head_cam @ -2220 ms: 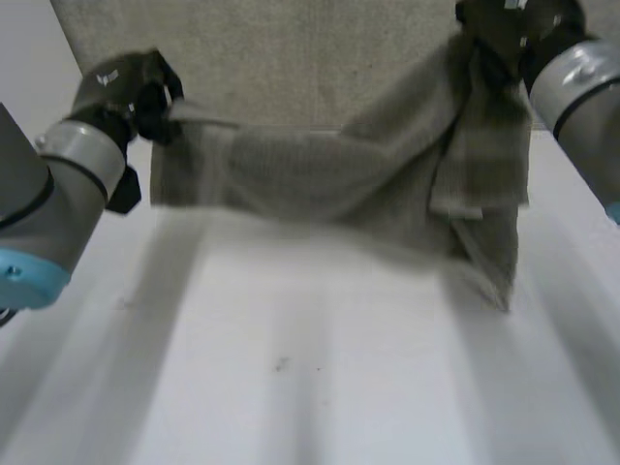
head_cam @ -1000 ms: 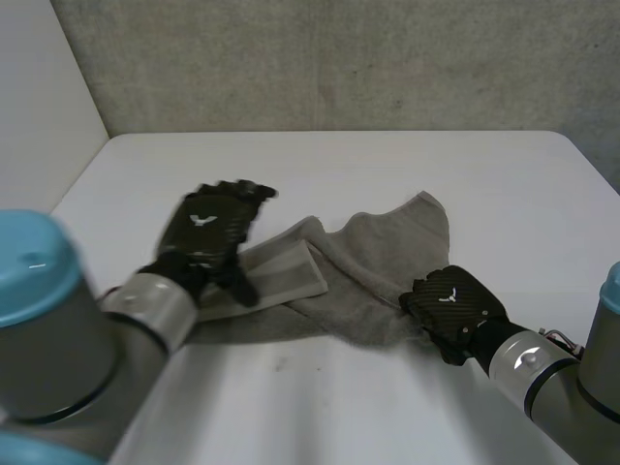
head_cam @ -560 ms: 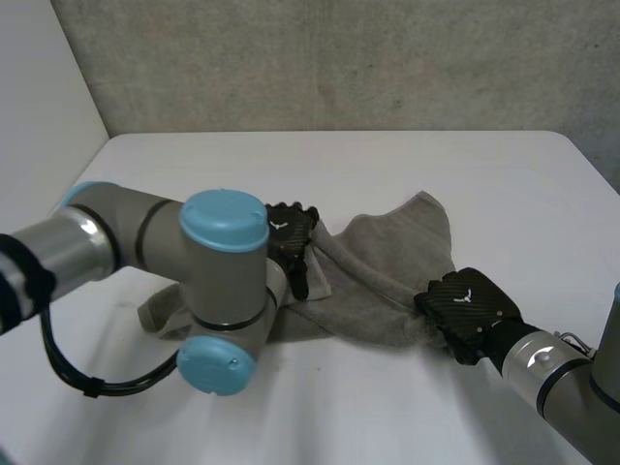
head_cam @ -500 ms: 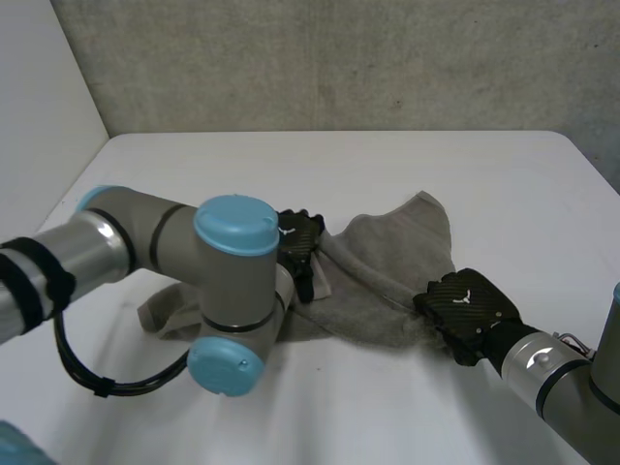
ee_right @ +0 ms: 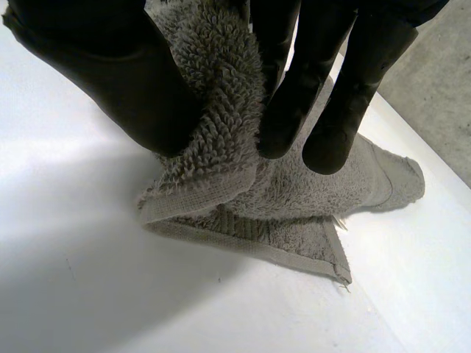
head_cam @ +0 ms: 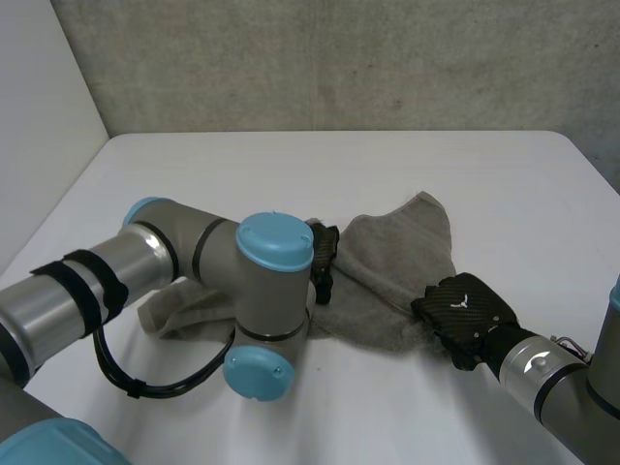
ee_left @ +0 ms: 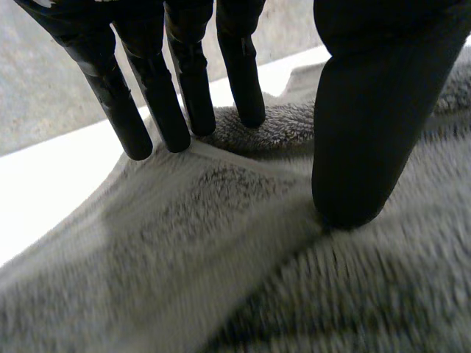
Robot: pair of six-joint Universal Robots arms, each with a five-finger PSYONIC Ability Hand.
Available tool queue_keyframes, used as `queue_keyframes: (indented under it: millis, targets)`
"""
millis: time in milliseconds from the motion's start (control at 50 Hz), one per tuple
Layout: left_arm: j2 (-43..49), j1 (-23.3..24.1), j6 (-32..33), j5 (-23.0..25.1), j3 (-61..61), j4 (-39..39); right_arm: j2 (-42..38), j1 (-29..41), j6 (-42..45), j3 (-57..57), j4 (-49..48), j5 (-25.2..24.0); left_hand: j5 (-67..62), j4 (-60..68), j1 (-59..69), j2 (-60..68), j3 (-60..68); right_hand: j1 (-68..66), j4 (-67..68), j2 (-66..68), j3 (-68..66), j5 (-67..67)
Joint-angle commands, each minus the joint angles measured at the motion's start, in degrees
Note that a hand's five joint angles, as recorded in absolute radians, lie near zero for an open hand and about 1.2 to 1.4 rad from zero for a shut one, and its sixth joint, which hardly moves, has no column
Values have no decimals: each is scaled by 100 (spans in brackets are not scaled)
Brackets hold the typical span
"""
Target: Fold the towel.
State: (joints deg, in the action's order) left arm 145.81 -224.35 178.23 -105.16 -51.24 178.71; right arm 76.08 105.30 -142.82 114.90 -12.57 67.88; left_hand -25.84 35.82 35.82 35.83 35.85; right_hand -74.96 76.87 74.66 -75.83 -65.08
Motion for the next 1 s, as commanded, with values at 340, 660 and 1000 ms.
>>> queue_keyframes:
  millis: [340, 660, 1000]
  targets:
    - [-245, 14, 124, -1103, -262, -99, 4, -9, 8, -2, 0, 6, -2428, 2431, 2431, 2429, 2427, -504, 313, 534, -417, -492]
    - [-1913, -126, 466, -1024, -1887, 586, 161, -97, -35, -177, 53, 59, -4416, 4418, 4418, 4417, 4415, -504, 313, 534, -417, -492]
    - [-5192, -1418, 1248, 83, -3322, 280, 1612, -352, -194, -2314, 2567, 323, -4416, 4418, 4418, 4417, 4415, -504, 313, 534, -417, -492]
